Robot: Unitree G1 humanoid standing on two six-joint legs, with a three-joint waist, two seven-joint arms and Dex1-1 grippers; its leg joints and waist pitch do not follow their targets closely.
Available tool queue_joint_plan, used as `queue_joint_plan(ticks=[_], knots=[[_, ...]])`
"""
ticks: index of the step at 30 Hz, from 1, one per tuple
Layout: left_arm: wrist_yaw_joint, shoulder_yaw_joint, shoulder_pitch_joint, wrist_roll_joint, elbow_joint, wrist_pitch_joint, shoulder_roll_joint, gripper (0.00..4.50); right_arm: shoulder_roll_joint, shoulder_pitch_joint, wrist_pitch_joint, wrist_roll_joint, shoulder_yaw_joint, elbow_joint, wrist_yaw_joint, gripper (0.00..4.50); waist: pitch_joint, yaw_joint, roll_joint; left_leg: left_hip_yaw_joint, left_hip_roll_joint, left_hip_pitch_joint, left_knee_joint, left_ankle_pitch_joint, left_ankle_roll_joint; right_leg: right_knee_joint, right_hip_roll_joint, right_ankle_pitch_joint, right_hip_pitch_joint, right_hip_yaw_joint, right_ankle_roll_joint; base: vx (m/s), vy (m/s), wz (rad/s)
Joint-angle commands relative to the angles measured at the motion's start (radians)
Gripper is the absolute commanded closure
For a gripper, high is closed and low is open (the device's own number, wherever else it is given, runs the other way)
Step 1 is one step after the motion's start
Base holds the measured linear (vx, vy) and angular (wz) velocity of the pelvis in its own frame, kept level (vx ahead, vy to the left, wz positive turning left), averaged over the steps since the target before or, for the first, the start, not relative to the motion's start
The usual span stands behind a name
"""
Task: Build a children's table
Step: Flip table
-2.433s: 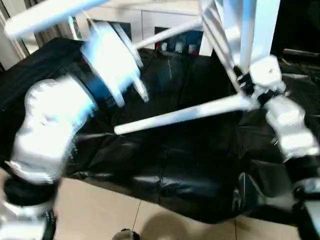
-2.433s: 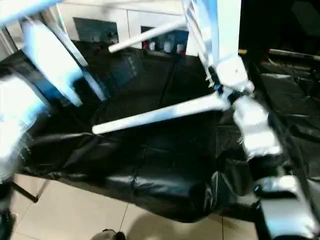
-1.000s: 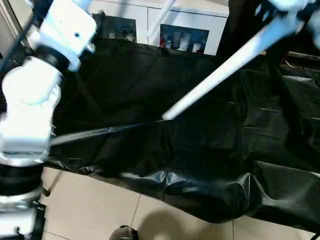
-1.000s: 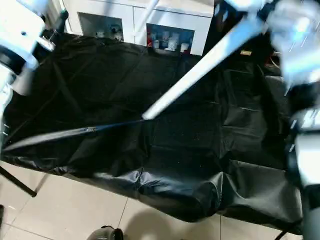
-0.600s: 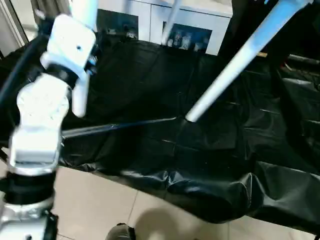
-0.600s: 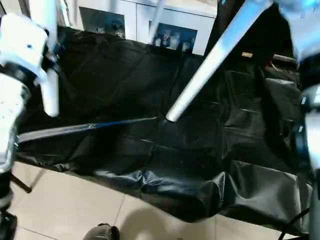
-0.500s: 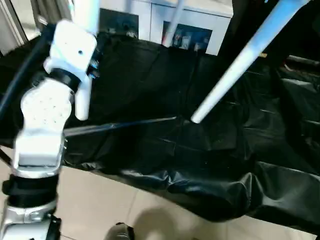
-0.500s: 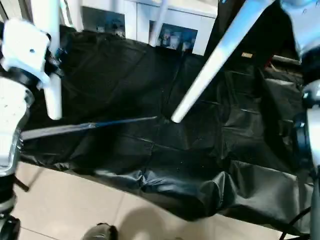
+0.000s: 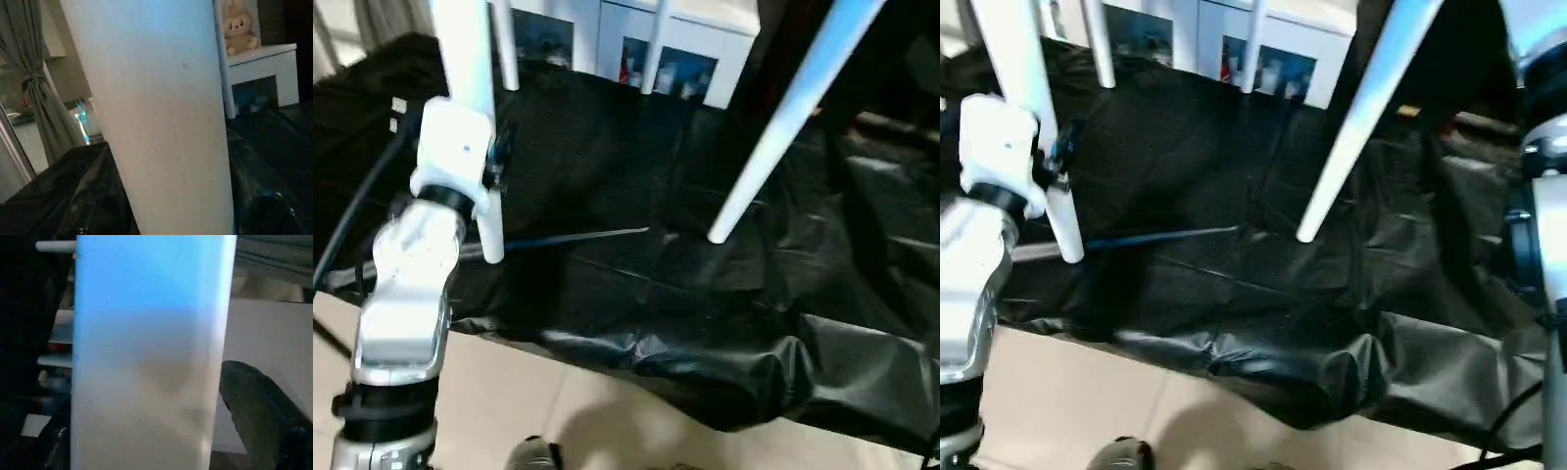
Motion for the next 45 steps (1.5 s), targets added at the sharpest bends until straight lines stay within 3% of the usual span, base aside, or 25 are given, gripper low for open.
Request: queue_joint_plan(ticks=[1, 2, 4, 6, 7, 9, 10, 13, 15, 16, 17, 18, 19, 21, 22, 24, 27, 33, 35, 37, 38, 39, 40, 42, 45], knots=[[-0.02, -0.052, 0.026, 0.013, 0.03, -0.018, -0.005, 2.46, 0.015, -0.017, -0.068, 0.104, -0.071, -0.045, 0.03, 0.71, -0.091, -0.013, 0.012, -0.017, 0.04, 0.066, -0.068, -0.199, -0.017, -0.044, -0.021, 0.026, 0.024, 0.012, -0.208, 0.0, 0.0, 0.0], [-0.016, -0.051, 0.038, 0.012, 0.042, -0.038, -0.01, 2.46, 0.044, 0.017, -0.083, 0.171, -0.108, -0.061, 0.051, 0.65, -0.09, -0.015, 0.011, -0.016, 0.04, 0.063, -0.069, -0.209, -0.012, -0.047, -0.024, 0.025, 0.024, 0.014, -0.201, 0.0, 0.0, 0.0], [-0.012, -0.047, 0.041, 0.011, 0.048, -0.049, -0.012, 2.47, 0.06, 0.03, -0.082, 0.21, -0.129, -0.063, 0.066, 0.62, -0.092, -0.018, 0.012, -0.02, 0.041, 0.065, -0.071, -0.206, -0.015, -0.046, -0.023, 0.027, 0.024, 0.011, -0.198, 0.0, 0.0, 0.0], [-0.022, -0.043, 0.046, 0.003, 0.063, -0.057, -0.006, 2.47, 0.113, 0.095, -0.063, 0.365, -0.198, -0.124, 0.137, 0.61, -0.092, -0.019, 0.015, -0.019, 0.04, 0.066, -0.072, -0.231, -0.012, -0.048, -0.024, 0.014, 0.024, 0.013, -0.197, 0.0, 0.0, 0.0], [-0.022, -0.043, 0.046, 0.003, 0.063, -0.057, -0.006, 2.48, 0.113, 0.095, -0.063, 0.365, -0.198, -0.124, 0.137, 0.61, -0.091, -0.016, 0.016, -0.02, 0.043, 0.067, -0.073, -0.23, -0.018, -0.048, -0.027, 0.015, 0.023, 0.013, -0.193, 0.0, 0.0, 0.0], [-0.026, -0.035, 0.044, -0.003, 0.082, -0.072, 0.003, 2.48, 0.163, 0.169, -0.023, 0.509, -0.267, -0.208, 0.171, 0.61, -0.094, -0.018, 0.015, -0.021, 0.043, 0.068, -0.073, -0.222, -0.027, -0.045, -0.022, 0.026, 0.022, 0.01, -0.198, 0.0, 0.0, 0.0], [-0.029, -0.035, 0.042, -0.005, 0.086, -0.075, 0.005, 2.48, 0.169, 0.189, -0.017, 0.532, -0.275, -0.231, 0.172, 0.61, -0.094, -0.016, 0.026, -0.02, 0.041, 0.071, -0.075, -0.227, -0.031, -0.049, -0.022, 0.038, 0.021, 0.011, -0.196, 0.0, 0.0, 0.0], [-0.04, -0.032, 0.036, -0.008, 0.103, -0.09, 0.012, 2.48, 0.179, 0.245, -0.009, 0.576, -0.278, -0.3, 0.18, 0.61, -0.1, -0.011, 0.027, -0.022, 0.041, 0.073, -0.073, -0.199, -0.043, -0.041, -0.02, 0.086, 0.023, 0.008, -0.206, 0.0, 0.0, 0.0], [-0.051, -0.031, 0.032, -0.016, 0.118, -0.103, 0.015, 2.49, 0.199, 0.319, 0.075, 0.669, -0.288, -0.42, 0.229, 0.61, -0.097, -0.009, 0.039, -0.023, 0.04, 0.076, -0.079, -0.222, -0.056, -0.045, -0.019, 0.078, 0.023, 0.008, -0.2, 0.0, 0.0, 0.0], [-0.053, -0.03, 0.029, -0.019, 0.129, -0.11, 0.014, 2.49, 0.206, 0.364, 0.108, 0.71, -0.291, -0.494, 0.235, 0.61, -0.101, -0.013, 0.035, -0.022, 0.039, 0.077, -0.077, -0.256, -0.047, -0.045, -0.018, 0.072, 0.028, 0.008, -0.204, 0.0, 0.0, 0.0], [-0.054, -0.03, 0.028, -0.021, 0.137, -0.115, 0.014, 2.49, 0.21, 0.391, 0.128, 0.731, -0.29, -0.541, 0.233, 0.61, -0.088, -0.012, 0.053, -0.025, 0.038, 0.073, -0.088, -0.296, -0.051, -0.052, -0.023, 0.035, 0.022, 0.011, -0.19, 0.0, 0.0, 0.0], [-0.057, -0.032, 0.025, -0.021, 0.153, -0.126, 0.017, 2.49, 0.223, 0.433, 0.159, 0.763, -0.293, -0.617, 0.22, 0.61, -0.096, -0.014, 0.043, -0.028, 0.041, 0.081, -0.088, -0.328, -0.062, -0.054, -0.023, -0.001, 0.022, 0.009, -0.181, 0.0, 0.0, 0.0], [-0.058, -0.032, 0.025, -0.022, 0.156, -0.127, 0.017, 2.49, 0.225, 0.437, 0.161, 0.764, -0.293, -0.625, 0.217, 0.61, -0.094, -0.007, 0.043, -0.027, 0.041, 0.085, -0.09, -0.33, -0.067, -0.058, -0.024, -0.029, 0.02, 0.01, -0.182, 0.0, 0.0, 0.0], [-0.071, -0.04, 0.014, -0.021, 0.182, -0.143, 0.028, 2.49, 0.239, 0.459, 0.142, 0.741, -0.294, -0.661, 0.184, 0.61, -0.091, -0.006, 0.067, -0.031, 0.039, 0.087, -0.1, -0.395, -0.113, -0.064, -0.026, -0.113, 0.016, 0.009, -0.188, 0.0, 0.0, 0.0], [-0.075, -0.043, 0.011, -0.018, 0.189, -0.147, 0.034, 2.49, 0.241, 0.463, 0.138, 0.733, -0.294, -0.668, 0.179, 0.61, -0.09, -0.009, 0.062, -0.031, 0.039, 0.088, -0.101, -0.429, -0.126, -0.069, -0.027, -0.148, 0.015, 0.009, -0.183, 0.0, 0.0, 0.0], [-0.079, -0.042, 0.002, -0.02, 0.202, -0.153, 0.037, 2.49, 0.238, 0.464, 0.139, 0.721, -0.291, -0.684, 0.173, 0.61, -0.088, -0.013, 0.064, -0.038, 0.038, 0.095, -0.104, -0.523, -0.158, -0.078, -0.03, -0.236, 0.007, 0.009, -0.162, 0.0, 0.0, 0.0], [-0.089, -0.041, -0.015, -0.021, 0.228, -0.165, 0.046, 2.49, 0.236, 0.478, 0.185, 0.713, -0.308, -0.74, 0.179, 0.61, -0.09, -0.013, 0.069, -0.041, 0.037, 0.099, -0.105, -0.547, -0.163, -0.079, -0.028, -0.235, 0.003, 0.009, -0.16, 0.0, 0.0, 0.0], [-0.098, -0.047, -0.024, -0.024, 0.239, -0.173, 0.051, 2.49, 0.222, 0.45, 0.175, 0.668, -0.325, -0.726, 0.141, 0.61, -0.093, -0.009, 0.073, -0.038, 0.037, 0.098, -0.104, -0.507, -0.16, -0.072, -0.027, -0.161, 0.002, 0.009, -0.177, 0.0, 0.0, 0.0], [-0.102, -0.051, -0.026, -0.021, 0.242, -0.178, 0.056, 2.49, 0.2, 0.412, 0.137, 0.558, -0.31, -0.666, 0.082, 0.61, -0.094, -0.01, 0.073, -0.036, 0.036, 0.097, -0.103, -0.491, -0.158, -0.069, -0.026, -0.139, 0.005, 0.008, -0.182, 0.0, 0.0, 0.0], [-0.104, -0.055, -0.031, -0.018, 0.245, -0.179, 0.06, 2.49, 0.155, 0.361, 0.046, 0.358, -0.262, -0.586, -0.019, 0.61, -0.095, -0.009, 0.07, -0.034, 0.033, 0.093, -0.099, -0.459, -0.156, -0.066, -0.029, -0.133, 0.006, 0.009, -0.188, 0.0, 0.0, 0.0], [-0.106, -0.057, -0.032, -0.016, 0.245, -0.18, 0.062, 2.49, 0.145, 0.351, 0.028, 0.317, -0.25, -0.572, -0.037, 0.61, -0.097, -0.005, 0.067, -0.029, 0.034, 0.096, -0.094, -0.434, -0.147, -0.065, -0.029, -0.122, 0.003, 0.009, -0.195, 0.0, 0.0, 0.0], [-0.108, -0.061, -0.034, -0.013, 0.246, -0.18, 0.065, 2.5, 0.137, 0.341, 0.009, 0.28, -0.239, -0.566, -0.052, 0.3, -0.095, -0.005, 0.066, -0.028, 0.033, 0.093, -0.093, -0.426, -0.14, -0.065, -0.028, -0.121, 0.004, 0.011, -0.197, 0.0, 0.0, 0.0], [-0.108, -0.062, -0.035, -0.011, 0.246, -0.179, 0.066, 2.5, 0.138, 0.337, 0.005, 0.271, -0.239, -0.565, -0.061, 0.24, -0.093, -0.004, 0.072, -0.029, 0.034, 0.089, -0.095, -0.411, -0.131, -0.062, -0.03, -0.113, 0.01, 0.012, -0.196, 0.0, 0.0, 0.0], [-0.107, -0.067, -0.036, -0.001, 0.244, -0.17, 0.069, 2.51, 0.146, 0.33, -0.017, 0.279, -0.238, -0.567, -0.049, 0.25, -0.097, -0.004, 0.067, -0.028, 0.036, 0.087, -0.093, -0.353, -0.111, -0.056, -0.029, -0.05, 0.018, 0.012, -0.193, 0.0, 0.0, 0.0], [-0.107, -0.065, -0.033, -0.002, 0.234, -0.16, 0.07, 2.52, 0.146, 0.334, -0.057, 0.262, -0.214, -0.58, -0.014, 0.1, -0.097, -0.003, 0.067, -0.026, 0.036, 0.087, -0.091, -0.329, -0.097, -0.055, -0.026, -0.023, 0.02, 0.011, -0.197, 0.0, 0.0, 0.0]])
